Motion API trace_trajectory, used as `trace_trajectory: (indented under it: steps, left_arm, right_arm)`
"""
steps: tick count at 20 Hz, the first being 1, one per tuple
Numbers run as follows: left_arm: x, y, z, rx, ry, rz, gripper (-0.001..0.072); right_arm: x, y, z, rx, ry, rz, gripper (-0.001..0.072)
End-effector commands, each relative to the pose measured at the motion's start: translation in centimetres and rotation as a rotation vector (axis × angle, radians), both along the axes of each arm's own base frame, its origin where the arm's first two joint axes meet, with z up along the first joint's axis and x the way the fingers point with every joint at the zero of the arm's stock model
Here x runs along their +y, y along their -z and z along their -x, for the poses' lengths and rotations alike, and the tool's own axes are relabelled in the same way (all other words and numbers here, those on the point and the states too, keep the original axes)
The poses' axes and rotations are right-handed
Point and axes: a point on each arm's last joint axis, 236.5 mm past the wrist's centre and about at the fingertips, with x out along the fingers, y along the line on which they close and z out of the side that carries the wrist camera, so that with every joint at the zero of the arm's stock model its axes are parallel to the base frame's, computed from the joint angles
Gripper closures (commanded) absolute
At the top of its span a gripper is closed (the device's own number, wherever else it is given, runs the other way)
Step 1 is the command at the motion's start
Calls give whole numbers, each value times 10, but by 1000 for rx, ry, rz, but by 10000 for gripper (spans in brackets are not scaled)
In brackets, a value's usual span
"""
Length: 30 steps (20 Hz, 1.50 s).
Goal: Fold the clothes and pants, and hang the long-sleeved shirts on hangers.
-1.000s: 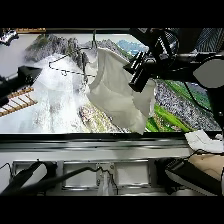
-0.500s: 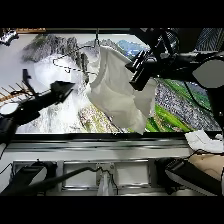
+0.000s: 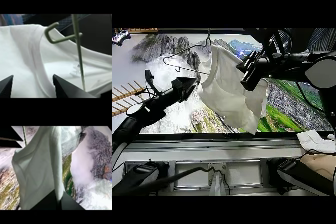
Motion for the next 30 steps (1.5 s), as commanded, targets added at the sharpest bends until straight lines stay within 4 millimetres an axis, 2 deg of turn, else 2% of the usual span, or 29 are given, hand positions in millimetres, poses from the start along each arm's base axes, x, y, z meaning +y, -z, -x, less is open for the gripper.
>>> trace_trajectory:
  steps: [1,7,9,12,13,14,15,17,18,20,21,24,30]
  left_arm:
    - [-9,-4,-10,-31,-27,58,128]
    - [-24,-15,-20,-122,-24,36,134]
    - [-28,-9,-27,-119,-20,6,156]
    - [-33,7,-30,-106,2,-35,235]
    - [-35,12,-29,-108,15,-59,292]
    - [-36,16,-27,-112,26,-80,410]
    - [-37,18,-26,-118,35,-97,488]
    - [-37,19,-26,-120,38,-103,501]
    - [-37,19,-26,-120,38,-103,548]
    - [-36,19,-26,-121,37,-103,689]
    - [-34,19,-27,-122,33,-106,692]
    - [-17,20,-38,-118,-11,-109,693]
    - [70,17,-77,-67,-216,-62,693]
  right_arm:
    - [1,1,2,10,-5,-2,693]
    - [3,6,10,46,-24,0,693]
    - [5,5,12,50,-30,-10,693]
    - [6,4,12,51,-32,-13,693]
    - [6,4,12,51,-31,-12,693]
    - [6,4,12,51,-32,-12,693]
    - [6,4,12,51,-31,-12,693]
    - [5,4,12,50,-31,-12,693]
    - [5,4,12,50,-31,-12,693]
    - [4,5,11,47,-27,-5,693]
    - [2,6,10,43,-23,3,693]
    - [-1,4,4,21,-6,14,693]
    - [-3,5,2,14,0,23,694]
